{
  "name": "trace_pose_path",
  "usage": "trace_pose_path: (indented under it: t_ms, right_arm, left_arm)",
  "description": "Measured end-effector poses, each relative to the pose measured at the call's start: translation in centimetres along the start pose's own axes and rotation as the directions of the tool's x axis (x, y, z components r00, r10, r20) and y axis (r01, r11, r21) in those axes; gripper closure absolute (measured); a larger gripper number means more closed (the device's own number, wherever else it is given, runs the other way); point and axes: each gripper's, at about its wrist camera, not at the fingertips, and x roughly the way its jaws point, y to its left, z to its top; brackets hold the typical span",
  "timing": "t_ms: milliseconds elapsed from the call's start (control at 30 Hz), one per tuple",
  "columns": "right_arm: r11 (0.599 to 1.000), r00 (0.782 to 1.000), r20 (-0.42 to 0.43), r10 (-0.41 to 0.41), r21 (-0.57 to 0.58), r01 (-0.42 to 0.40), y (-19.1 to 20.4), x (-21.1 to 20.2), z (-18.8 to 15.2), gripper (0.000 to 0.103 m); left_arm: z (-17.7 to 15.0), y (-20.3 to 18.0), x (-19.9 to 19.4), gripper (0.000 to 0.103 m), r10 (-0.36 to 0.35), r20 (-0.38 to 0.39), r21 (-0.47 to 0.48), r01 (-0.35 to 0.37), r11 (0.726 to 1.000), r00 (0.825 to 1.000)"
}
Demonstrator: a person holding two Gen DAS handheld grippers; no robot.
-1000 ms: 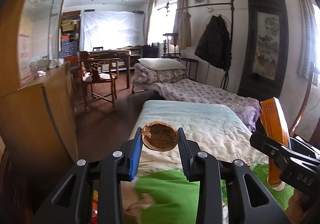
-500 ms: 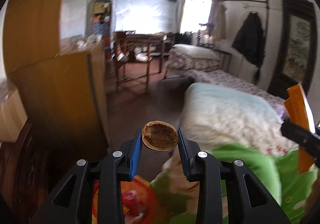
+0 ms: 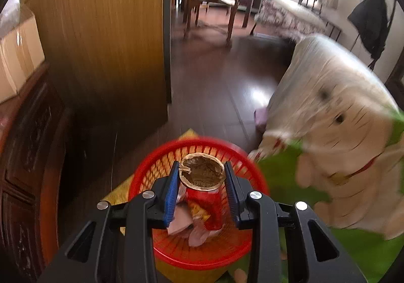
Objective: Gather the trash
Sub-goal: 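Open left gripper over the wastebasket while right gripper drops the striped box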
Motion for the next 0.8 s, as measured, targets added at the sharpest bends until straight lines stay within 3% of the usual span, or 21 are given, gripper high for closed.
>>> trace_pose_path:
  t_ms: [133,267,567,800]
  right_arm:
    - [1.000,0.999,-0.038,0.006,0.006,-0.005,0.0,1.3,-0.4,0.048]
    - [1.000,0.999,-0.051,0.008,0.011,-0.008,0.0,1.7,-0.7,0.048]
    - [1.000,0.998,-0.061,-0.009,-0.022,0.008,0.4,2.2,-0.9,0.048]
    - [0.998,0.997,-0.077,0.015,-0.062,-0.020,2.1,2.3,-0.8,0.047]
  left_arm:
    - [-1.5,0.6,2.5,0.065,0.032,-0.058,0.009,-0.032,0.999,0.998]
    - [-2.3,0.3,3.5,0.047,0.056,-0.081,0.007,-0.055,0.998,0.995]
    - [-1.2,-0.2,-0.6,0.028,0.140,0.031,0.013,-0.140,0.990,0.990]
    - [-1.5,2.2,-5.1,0.016,0.225,0.091,-0.020,-0.225,0.974,0.970]
